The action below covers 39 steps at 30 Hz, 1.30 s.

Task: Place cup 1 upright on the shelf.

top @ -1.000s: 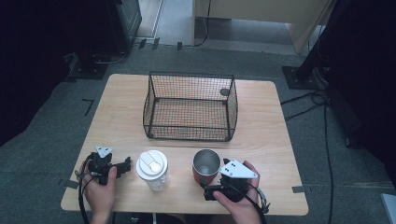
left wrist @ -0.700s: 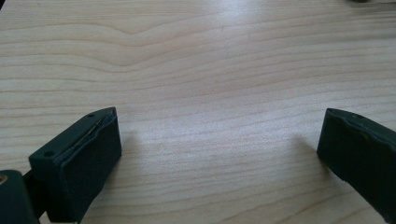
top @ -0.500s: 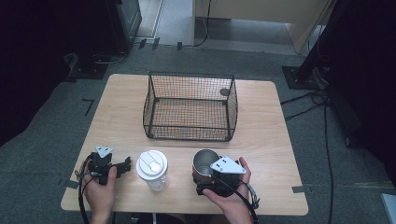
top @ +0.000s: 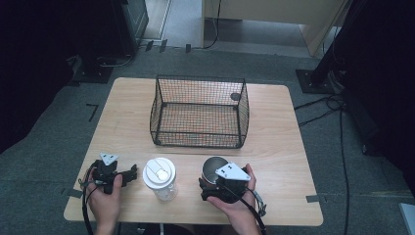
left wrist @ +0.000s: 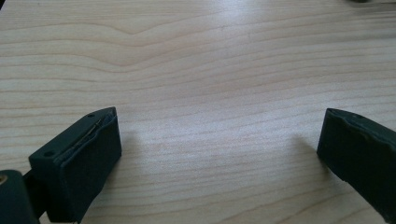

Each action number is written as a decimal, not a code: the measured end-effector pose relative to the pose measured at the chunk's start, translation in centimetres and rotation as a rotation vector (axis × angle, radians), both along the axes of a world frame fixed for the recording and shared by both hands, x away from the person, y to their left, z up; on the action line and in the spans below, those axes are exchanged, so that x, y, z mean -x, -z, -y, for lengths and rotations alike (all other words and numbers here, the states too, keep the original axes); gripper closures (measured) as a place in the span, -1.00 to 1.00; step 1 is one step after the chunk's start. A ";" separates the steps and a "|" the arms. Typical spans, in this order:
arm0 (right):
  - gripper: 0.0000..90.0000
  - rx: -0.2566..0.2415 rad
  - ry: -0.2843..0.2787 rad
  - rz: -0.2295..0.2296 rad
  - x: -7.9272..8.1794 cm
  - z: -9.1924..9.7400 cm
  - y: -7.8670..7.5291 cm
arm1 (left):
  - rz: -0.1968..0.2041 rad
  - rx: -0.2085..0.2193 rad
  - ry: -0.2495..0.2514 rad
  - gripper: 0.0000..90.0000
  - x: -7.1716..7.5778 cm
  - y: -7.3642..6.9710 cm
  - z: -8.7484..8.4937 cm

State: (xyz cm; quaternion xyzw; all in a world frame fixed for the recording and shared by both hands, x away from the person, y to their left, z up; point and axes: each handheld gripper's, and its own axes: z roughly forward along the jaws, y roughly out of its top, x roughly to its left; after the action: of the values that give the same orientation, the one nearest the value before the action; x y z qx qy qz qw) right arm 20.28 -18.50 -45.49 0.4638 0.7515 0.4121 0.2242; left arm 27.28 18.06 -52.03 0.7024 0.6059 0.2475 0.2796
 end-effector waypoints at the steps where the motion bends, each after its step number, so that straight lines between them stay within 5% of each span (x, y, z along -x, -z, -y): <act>1: -0.98 -0.007 0.004 0.000 0.0 0.0 0.0 | 0.000 0.000 0.000 -0.99 0.0 0.0 0.0; 5: -0.85 -0.029 0.035 0.022 0.1 0.1 -0.1 | 0.000 0.000 0.000 -0.99 0.0 0.0 0.0; 15: -0.84 -0.009 -0.007 0.046 0.3 -0.1 -0.3 | 0.000 0.000 0.000 -0.99 0.0 0.0 0.0; 39: -0.84 -0.033 0.020 0.117 -1.2 -0.3 -4.6 | 0.001 0.000 0.000 -0.99 0.0 0.0 0.0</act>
State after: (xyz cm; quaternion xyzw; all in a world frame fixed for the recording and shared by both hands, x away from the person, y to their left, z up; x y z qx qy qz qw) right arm 21.52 -18.21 -40.87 0.4500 0.7254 0.4486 0.2645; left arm 27.29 18.05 -52.02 0.7023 0.6059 0.2478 0.2797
